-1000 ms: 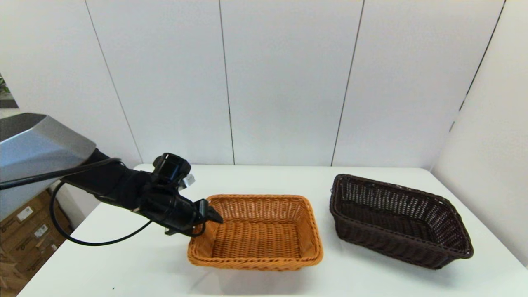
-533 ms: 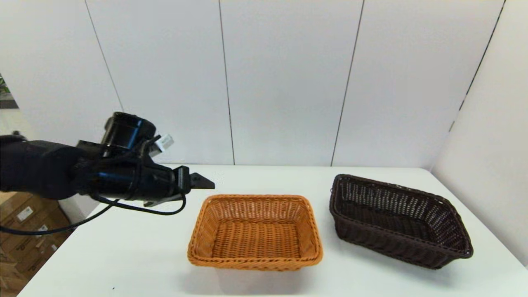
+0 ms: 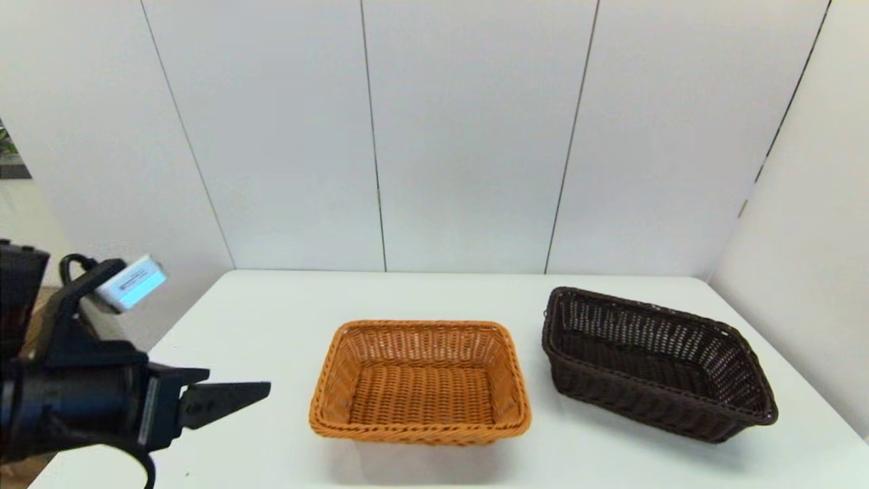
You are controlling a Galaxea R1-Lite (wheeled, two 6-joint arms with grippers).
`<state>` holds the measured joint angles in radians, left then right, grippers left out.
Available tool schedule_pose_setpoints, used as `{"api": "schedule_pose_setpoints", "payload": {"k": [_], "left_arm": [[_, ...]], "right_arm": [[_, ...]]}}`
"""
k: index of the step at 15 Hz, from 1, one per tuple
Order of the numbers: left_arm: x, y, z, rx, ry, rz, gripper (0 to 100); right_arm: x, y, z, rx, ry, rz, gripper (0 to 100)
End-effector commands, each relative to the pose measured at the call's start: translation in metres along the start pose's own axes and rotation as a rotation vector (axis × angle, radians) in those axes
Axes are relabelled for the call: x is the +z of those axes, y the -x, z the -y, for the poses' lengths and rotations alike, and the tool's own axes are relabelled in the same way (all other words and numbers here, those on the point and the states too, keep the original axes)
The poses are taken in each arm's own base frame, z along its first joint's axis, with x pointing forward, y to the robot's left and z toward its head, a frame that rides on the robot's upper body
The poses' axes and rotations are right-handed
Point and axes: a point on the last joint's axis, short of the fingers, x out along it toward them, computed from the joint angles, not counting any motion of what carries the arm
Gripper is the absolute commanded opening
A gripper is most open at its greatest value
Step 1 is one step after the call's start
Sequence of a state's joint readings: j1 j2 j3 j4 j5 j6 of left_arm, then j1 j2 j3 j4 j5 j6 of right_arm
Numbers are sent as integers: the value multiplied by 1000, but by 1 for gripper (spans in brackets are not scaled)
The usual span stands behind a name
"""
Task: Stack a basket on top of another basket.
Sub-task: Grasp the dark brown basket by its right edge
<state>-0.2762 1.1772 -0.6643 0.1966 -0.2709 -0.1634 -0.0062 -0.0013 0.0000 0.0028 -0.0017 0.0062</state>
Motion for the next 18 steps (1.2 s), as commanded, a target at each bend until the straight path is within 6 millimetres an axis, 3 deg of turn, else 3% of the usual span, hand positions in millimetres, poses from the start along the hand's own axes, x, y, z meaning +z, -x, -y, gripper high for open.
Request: {"api": "schedule_pose_setpoints", "payload": {"k": [1,6,9,11,14,18], "left_arm": [[-36,33,3,34,-9,-6,100],[-72,57,3,59,-6,-6,100],[-73,59,3,55,-20,2,100],[-78,63,3,65,-130,29,100],[-98,72,-3,198,-242,107,100],[-122,66,-11,365,-295,299,100]], "right_arm": [[0,0,0,0,0,-2,100],[0,0,0,0,0,-2,100],[0,0,0,0,0,-2,100],[0,0,0,0,0,-2,100],[0,0,0,0,0,-2,100],[0,0,0,0,0,-2,100]]}}
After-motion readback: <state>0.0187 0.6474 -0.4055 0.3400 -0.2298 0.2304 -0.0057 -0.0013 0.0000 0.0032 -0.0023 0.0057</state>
